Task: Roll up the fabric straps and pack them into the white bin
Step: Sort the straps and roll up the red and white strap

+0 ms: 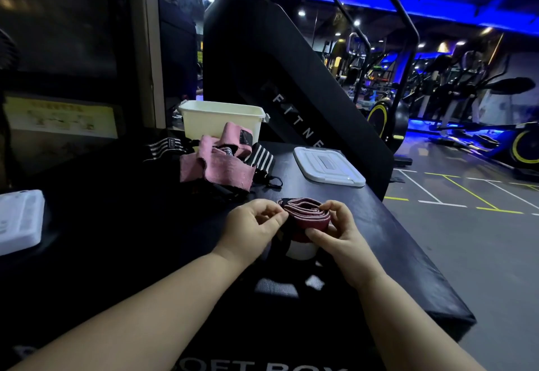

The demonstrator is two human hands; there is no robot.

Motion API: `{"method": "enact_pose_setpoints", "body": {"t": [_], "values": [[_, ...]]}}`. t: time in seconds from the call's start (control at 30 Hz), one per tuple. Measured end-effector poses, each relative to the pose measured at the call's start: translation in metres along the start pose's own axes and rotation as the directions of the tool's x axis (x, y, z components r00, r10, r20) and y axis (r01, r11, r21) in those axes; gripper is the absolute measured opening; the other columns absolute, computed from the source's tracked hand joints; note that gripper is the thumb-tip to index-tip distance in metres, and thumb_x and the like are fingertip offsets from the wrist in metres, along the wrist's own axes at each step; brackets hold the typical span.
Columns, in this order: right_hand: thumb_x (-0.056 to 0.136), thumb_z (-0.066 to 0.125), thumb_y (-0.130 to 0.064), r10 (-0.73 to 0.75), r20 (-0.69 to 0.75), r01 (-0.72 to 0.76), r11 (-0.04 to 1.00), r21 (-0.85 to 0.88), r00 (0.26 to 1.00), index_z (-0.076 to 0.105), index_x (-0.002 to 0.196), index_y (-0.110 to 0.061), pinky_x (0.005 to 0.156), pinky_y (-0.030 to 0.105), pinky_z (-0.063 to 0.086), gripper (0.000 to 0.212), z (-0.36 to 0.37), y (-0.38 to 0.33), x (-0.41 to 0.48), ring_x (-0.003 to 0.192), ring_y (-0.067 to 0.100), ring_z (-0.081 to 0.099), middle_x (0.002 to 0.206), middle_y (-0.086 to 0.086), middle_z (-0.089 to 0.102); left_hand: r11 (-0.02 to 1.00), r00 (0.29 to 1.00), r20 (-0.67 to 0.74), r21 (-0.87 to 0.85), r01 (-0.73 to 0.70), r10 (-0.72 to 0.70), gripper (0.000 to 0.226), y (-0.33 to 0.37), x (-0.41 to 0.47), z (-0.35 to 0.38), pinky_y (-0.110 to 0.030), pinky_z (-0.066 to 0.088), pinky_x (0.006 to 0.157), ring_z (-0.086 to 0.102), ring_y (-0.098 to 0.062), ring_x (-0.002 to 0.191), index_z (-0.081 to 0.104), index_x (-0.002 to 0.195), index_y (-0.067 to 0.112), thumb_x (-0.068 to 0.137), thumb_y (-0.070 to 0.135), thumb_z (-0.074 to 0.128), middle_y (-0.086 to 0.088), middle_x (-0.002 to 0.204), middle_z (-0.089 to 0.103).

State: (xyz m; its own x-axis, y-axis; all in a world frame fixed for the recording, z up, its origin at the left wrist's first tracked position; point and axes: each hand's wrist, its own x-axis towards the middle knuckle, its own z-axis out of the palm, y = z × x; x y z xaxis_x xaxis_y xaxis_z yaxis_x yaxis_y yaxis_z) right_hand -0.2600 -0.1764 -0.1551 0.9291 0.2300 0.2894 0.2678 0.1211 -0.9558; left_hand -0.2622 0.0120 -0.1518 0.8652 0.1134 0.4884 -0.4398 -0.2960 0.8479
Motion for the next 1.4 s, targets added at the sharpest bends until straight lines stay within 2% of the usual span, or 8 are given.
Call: {"method": "enact_pose_setpoints", "body": {"t": [0.17, 0.37, 0.57, 0.73, 0.93, 1.17, 1.27, 1.4], "values": [[0.076, 0.073, 0.002, -0.014, -0.024, 0.013, 1.000, -0.026, 1.000, 0.046, 0.105, -0.020, 0.074, 0.024, 0.054, 0.045, -0.001, 0.002, -0.001, 0.085, 0.018, 0.066, 0.096, 0.007, 0.073, 0.979, 0.987, 0.008, -0.124, 0.162, -0.162, 0.018, 0.013, 0.011, 0.007, -0.011, 0.044, 0.057, 0.052, 0.002, 0.051, 0.067, 0.071, 0.017, 0.083, 0.005, 0.072, 0.003, 0.063, 0.063], [0.066, 0.076, -0.010, -0.036, -0.056, 0.033, 0.998, -0.052, 0.998, 0.054, 0.097, -0.034, 0.080, 0.032, 0.054, 0.045, -0.002, 0.003, 0.002, 0.086, 0.018, 0.068, 0.102, 0.013, 0.069, 0.944, 0.944, 0.127, -0.092, 0.317, -0.305, 0.013, 0.016, 0.031, 0.001, -0.025, 0.048, 0.060, 0.058, -0.010, 0.059, 0.066, 0.073, 0.013, 0.082, 0.010, 0.074, 0.000, 0.066, 0.066], [0.055, 0.083, -0.027, -0.065, -0.078, 0.055, 0.990, -0.131, 0.995, 0.057, 0.107, -0.046, 0.083, 0.032, 0.054, 0.061, -0.003, 0.005, 0.004, 0.098, 0.019, 0.068, 0.118, 0.005, 0.065, 0.941, 0.931, 0.236, 0.261, 0.215, -0.278, 0.013, 0.038, 0.055, -0.010, -0.027, 0.053, 0.061, 0.060, -0.012, 0.052, 0.066, 0.070, 0.012, 0.079, 0.007, 0.074, -0.005, 0.060, 0.067], [0.056, 0.082, -0.028, -0.069, -0.082, 0.052, 0.979, -0.196, 0.994, 0.052, 0.123, -0.041, 0.091, 0.028, 0.052, 0.075, -0.005, 0.008, 0.007, 0.113, 0.015, 0.063, 0.128, 0.001, 0.061, 0.870, 0.893, 0.336, 0.480, 0.111, -0.299, 0.004, 0.050, 0.068, -0.013, -0.027, 0.057, 0.063, 0.061, -0.009, 0.048, 0.070, 0.074, 0.009, 0.078, 0.009, 0.071, -0.005, 0.059, 0.069], [0.062, 0.079, -0.024, -0.144, -0.079, 0.116, 0.953, -0.279, 0.986, 0.059, 0.115, -0.040, 0.093, 0.027, 0.050, 0.059, -0.005, 0.008, 0.005, 0.114, 0.011, 0.060, 0.123, -0.011, 0.057, 0.756, 0.874, 0.333, 0.651, 0.058, -0.354, 0.014, 0.065, 0.073, -0.007, -0.035, 0.060, 0.071, 0.065, -0.018, 0.057, 0.074, 0.075, 0.008, 0.071, 0.018, 0.066, -0.007, 0.064, 0.072], [0.061, 0.079, -0.026, -0.122, -0.080, 0.095, 0.955, -0.280, 0.989, 0.060, 0.114, -0.037, 0.087, 0.029, 0.055, 0.057, -0.001, 0.009, 0.004, 0.104, 0.019, 0.065, 0.115, -0.005, 0.067, 0.606, 0.898, 0.326, 0.791, -0.088, -0.296, 0.019, 0.076, 0.068, 0.000, -0.029, 0.056, 0.071, 0.071, -0.017, 0.073, 0.077, 0.077, 0.012, 0.075, 0.023, 0.061, -0.004, 0.069, 0.074], [0.058, 0.081, -0.033, -0.105, -0.071, 0.083, 0.961, -0.264, 0.992, 0.058, 0.113, -0.041, 0.091, 0.034, 0.054, 0.060, -0.002, 0.009, 0.003, 0.102, 0.018, 0.066, 0.110, -0.008, 0.069, 0.647, 0.895, 0.347, 0.757, -0.090, -0.281, 0.016, 0.072, 0.066, -0.002, -0.029, 0.057, 0.071, 0.071, -0.017, 0.071, 0.077, 0.078, 0.012, 0.077, 0.021, 0.063, -0.005, 0.070, 0.074], [0.056, 0.081, -0.034, -0.109, -0.053, 0.094, 0.967, -0.236, 0.993, 0.059, 0.108, -0.047, 0.094, 0.037, 0.052, 0.058, -0.004, 0.011, 0.003, 0.107, 0.018, 0.064, 0.113, -0.005, 0.068, 0.843, 0.868, 0.371, 0.530, 0.094, -0.330, 0.014, 0.054, 0.064, -0.005, -0.017, 0.043, 0.047, 0.052, -0.011, 0.043, 0.070, 0.076, 0.001, 0.081, 0.006, 0.058, -0.004, 0.054, 0.063]]}}
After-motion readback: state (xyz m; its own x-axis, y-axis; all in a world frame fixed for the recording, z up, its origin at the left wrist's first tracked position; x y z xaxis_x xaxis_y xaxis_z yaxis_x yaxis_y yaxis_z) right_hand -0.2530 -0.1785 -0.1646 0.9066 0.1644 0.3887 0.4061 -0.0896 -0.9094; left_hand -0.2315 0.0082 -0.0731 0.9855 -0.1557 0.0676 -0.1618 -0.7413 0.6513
